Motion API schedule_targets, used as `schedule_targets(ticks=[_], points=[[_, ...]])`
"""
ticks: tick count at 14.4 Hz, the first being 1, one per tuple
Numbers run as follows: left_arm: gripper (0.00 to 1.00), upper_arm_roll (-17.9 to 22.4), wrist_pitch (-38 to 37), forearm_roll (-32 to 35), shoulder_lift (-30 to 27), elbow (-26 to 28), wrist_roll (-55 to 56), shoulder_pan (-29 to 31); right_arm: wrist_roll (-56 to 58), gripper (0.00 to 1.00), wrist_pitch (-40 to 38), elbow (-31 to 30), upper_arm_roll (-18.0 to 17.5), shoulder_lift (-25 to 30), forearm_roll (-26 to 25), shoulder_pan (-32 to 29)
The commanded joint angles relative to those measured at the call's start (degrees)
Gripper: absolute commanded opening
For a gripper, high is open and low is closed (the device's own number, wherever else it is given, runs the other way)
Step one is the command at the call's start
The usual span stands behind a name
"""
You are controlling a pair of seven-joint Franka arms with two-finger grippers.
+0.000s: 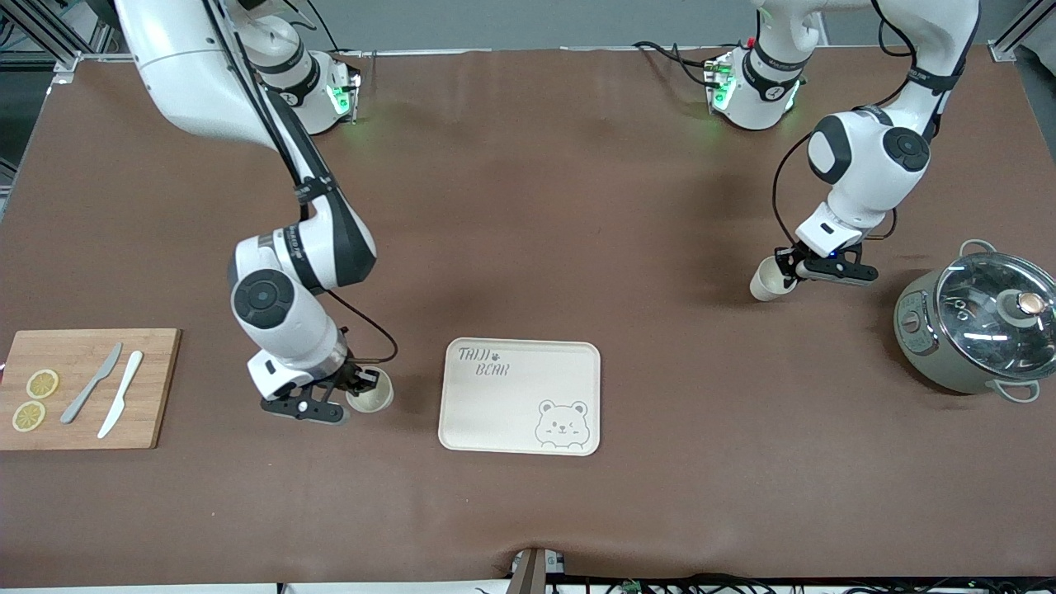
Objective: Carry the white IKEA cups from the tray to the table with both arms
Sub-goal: 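Carry the cup with the right gripper toward the cutting board, then lower the cup and open the left gripper beside the pot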
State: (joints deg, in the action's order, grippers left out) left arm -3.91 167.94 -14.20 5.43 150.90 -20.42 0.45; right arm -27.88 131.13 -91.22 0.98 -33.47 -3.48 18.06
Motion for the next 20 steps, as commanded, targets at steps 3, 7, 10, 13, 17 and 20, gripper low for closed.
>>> schedule_targets(ticks=[3,7,10,13,17,20], points=[[0.00,-0.6,2.5,-1.5,1.7,-0.4,-1.7,0.4,9.1,0.00,5.3,-10.7,-1.3,6.8,2.6,-4.8],[0.00,-0.6,3.4,-1.5,2.5,-0.5,-1.7,0.4,17.5,0.00,10.1,-15.6,-1.5,7.7,3.4,-9.1],[0.00,-0.6,3.4,-1.5,2.5,-0.5,-1.7,0.4,28.1,0.00,10.8,-17.3,-1.7,8.1,10.1,-12.3],[0.60,-0.6,3.4,-1.5,2.6,-0.6,-3.6,0.4,38.4,0.00,12.4,-19.8,-1.6,8.5,16.0,-14.9],[0.65,-0.6,3.5,-1.5,2.6,-0.6,-3.9,0.4,46.5,0.00,14.4,-21.4,-1.6,8.3,17.4,-18.3],[0.65,-0.6,3.5,-1.5,2.6,-0.6,-3.9,0.4,48.3,0.00,15.3,-22.2,-1.6,8.2,17.4,-19.1]])
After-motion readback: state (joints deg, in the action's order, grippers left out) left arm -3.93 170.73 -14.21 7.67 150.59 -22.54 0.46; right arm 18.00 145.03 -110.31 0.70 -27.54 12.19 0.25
